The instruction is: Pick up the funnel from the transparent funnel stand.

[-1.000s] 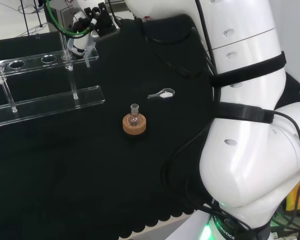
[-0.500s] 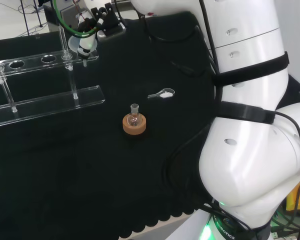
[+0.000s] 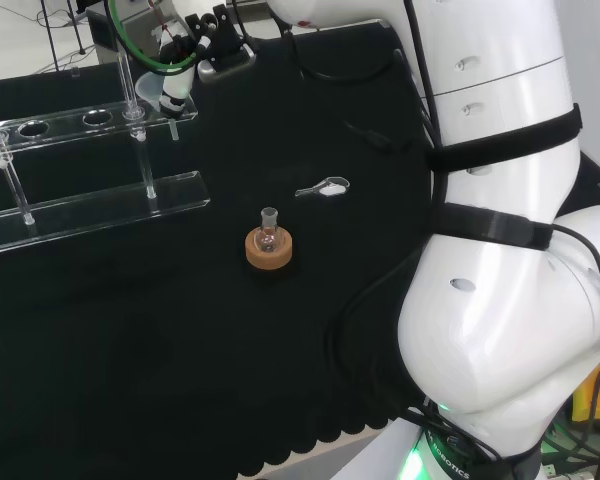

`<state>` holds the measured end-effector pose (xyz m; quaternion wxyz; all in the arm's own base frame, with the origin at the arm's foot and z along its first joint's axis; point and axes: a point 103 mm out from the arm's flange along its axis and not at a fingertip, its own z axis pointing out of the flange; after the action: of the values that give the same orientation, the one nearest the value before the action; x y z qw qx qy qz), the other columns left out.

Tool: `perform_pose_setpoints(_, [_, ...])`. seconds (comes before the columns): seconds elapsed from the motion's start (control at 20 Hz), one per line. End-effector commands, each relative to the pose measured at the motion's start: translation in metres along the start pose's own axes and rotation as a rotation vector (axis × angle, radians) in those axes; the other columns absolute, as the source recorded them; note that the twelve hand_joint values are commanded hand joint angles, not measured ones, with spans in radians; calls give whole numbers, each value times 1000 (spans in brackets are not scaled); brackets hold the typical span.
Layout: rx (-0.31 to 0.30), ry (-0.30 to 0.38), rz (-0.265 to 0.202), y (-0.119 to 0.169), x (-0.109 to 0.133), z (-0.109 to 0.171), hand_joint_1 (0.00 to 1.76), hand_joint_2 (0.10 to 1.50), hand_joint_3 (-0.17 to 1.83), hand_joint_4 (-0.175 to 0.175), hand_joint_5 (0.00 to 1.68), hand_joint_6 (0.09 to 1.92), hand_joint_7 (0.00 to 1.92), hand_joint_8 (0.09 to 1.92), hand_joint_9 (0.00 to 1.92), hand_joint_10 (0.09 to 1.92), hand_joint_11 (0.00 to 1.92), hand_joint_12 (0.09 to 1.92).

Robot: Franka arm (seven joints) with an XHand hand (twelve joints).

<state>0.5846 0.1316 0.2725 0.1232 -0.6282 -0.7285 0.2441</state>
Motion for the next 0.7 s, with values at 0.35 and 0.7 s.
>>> perform_pose_setpoints(0.35, [-38,-2,-28,-6,0,-6,751,572,665,-93,94,87,0,685,384,748,290,1405])
perform_pose_setpoints(0.7, [-61,-29,-19,-2,33,-8,757,569,665,-92,89,87,0,635,354,741,292,1401])
